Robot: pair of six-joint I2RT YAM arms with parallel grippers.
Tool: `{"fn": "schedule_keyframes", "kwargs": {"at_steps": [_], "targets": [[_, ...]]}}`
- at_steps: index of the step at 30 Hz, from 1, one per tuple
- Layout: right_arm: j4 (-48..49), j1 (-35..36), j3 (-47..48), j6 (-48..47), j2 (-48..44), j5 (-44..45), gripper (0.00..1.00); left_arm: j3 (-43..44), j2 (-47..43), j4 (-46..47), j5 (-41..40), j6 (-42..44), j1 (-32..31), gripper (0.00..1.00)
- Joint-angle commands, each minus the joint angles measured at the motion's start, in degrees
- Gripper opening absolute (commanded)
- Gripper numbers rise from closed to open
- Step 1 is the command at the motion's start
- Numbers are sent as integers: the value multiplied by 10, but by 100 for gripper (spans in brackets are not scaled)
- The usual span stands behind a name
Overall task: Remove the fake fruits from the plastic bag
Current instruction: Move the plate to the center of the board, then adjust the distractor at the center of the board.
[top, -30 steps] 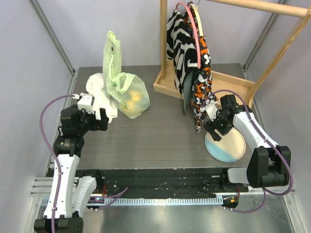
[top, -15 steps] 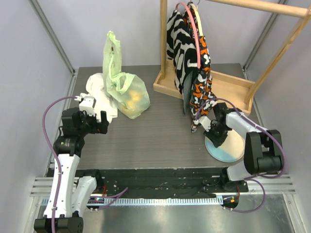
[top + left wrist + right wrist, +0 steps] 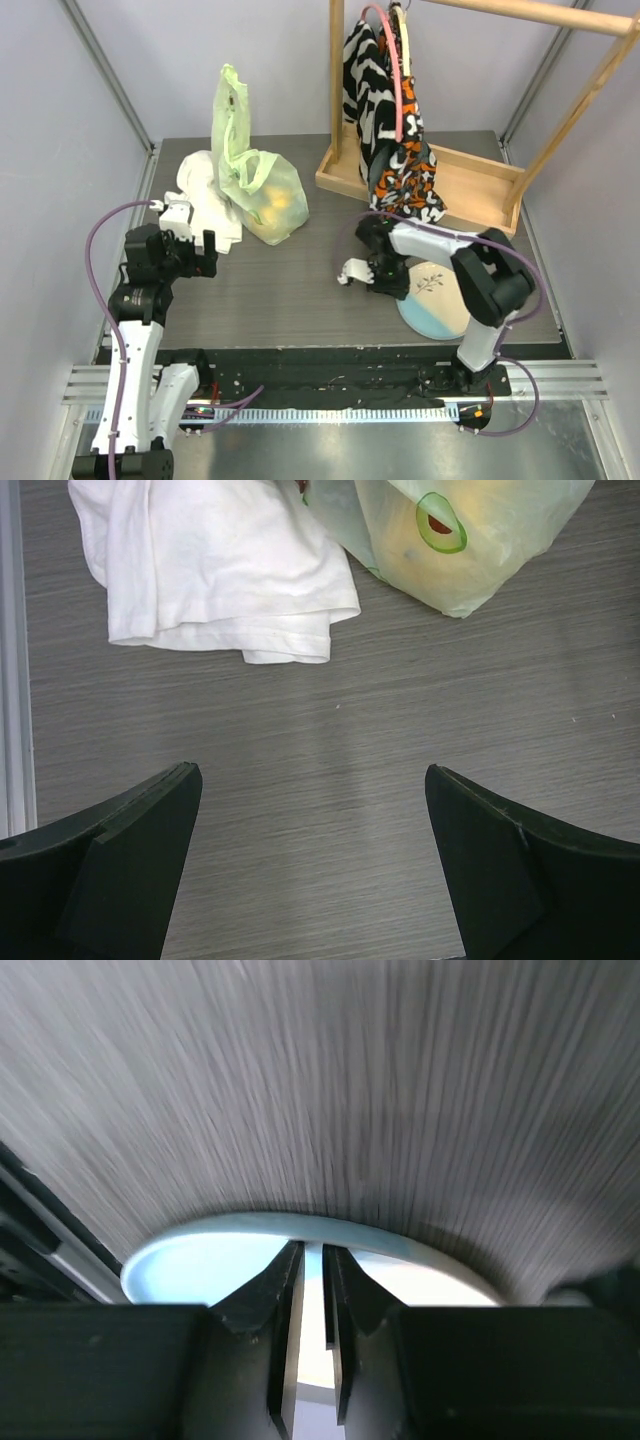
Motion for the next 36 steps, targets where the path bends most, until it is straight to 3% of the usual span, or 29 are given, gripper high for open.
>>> {"fn": "schedule_keyframes", "kwargs": {"at_steps": [1,6,9,11,15,19,22,27,29,31,33,36], "targets": [[85,78,110,14,106,-157,23,6,-9,6,0,-6,4,100],[100,153,337,111,211,-204,23,30,-5,5,8,-24,14,100],[107,164,456,158,269,-250,23,71,5,5,18,-33,19,100],[113,169,483,178,265,-244,24,101,15,12,29,-37,21,100],[116,150,460,198,180,-234,29,190,74,40,63,-53,21,100],[155,72,391,238,97,-231,30,246,134,105,101,-87,21,100],[179,-14,362,235,93,-181,29,281,201,162,121,-103,21,100],[252,-166,409,277,141,-77,28,474,373,173,135,-153,18,100],[265,-193,426,272,149,-32,28,551,446,184,115,-160,4,100],[258,-203,421,254,122,-49,29,589,489,209,84,-137,-15,100],[229,-184,423,268,97,-155,35,647,550,220,74,-99,-26,100],[201,-124,429,306,56,-257,52,738,630,225,77,-60,-45,100]]}}
